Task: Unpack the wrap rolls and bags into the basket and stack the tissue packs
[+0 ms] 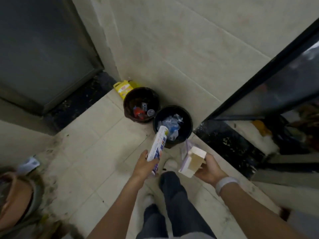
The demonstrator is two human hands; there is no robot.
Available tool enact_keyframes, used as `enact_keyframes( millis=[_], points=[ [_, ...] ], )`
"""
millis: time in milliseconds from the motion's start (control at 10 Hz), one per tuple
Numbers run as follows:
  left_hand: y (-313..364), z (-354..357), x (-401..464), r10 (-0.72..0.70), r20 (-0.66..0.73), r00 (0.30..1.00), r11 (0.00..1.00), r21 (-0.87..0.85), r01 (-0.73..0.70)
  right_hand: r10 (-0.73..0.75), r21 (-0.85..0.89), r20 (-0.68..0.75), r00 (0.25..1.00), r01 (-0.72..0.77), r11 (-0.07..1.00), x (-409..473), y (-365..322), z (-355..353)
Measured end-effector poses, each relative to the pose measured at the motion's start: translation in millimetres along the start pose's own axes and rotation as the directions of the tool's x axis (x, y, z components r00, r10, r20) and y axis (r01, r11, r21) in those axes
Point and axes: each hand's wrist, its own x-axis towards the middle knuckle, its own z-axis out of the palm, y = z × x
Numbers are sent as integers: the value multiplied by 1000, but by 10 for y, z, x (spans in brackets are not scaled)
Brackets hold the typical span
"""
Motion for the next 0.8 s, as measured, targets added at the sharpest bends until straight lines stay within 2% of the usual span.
enact_keyframes(
  millis=[100, 200, 300, 500, 600, 700, 800],
  points=[
    [270, 290, 938, -98, -4, 995, 995, 16, 98, 69, 65, -50, 996, -65, 996, 716, -401, 132],
    [387, 471, 1645, -30, -35, 999, 989, 146, 35, 98, 69, -12, 995, -97, 993, 1300, -635, 281],
    [401, 661, 2537, 41, -56, 998, 955, 294, -22, 145, 111, -35, 989, -141, 984, 2105, -805, 414],
    [143, 935, 3962, 138, 22, 990, 779, 614, -122, 193, 171, -40, 980, -184, 968, 3472, -863, 624],
    [-26, 1024, 4388, 80, 120, 990, 726, 674, -140, 217, 28, -118, 969, -215, 976, 3931, -806, 603],
    [-22, 1004, 4522, 98, 208, 973, 645, 732, -221, 220, -104, -196, 956, -243, 964, 4032, -791, 591],
    [145, 927, 4425, 164, 219, 962, 512, 814, -273, 176, -130, -230, 957, -209, 969, 3857, -886, 639]
  ],
)
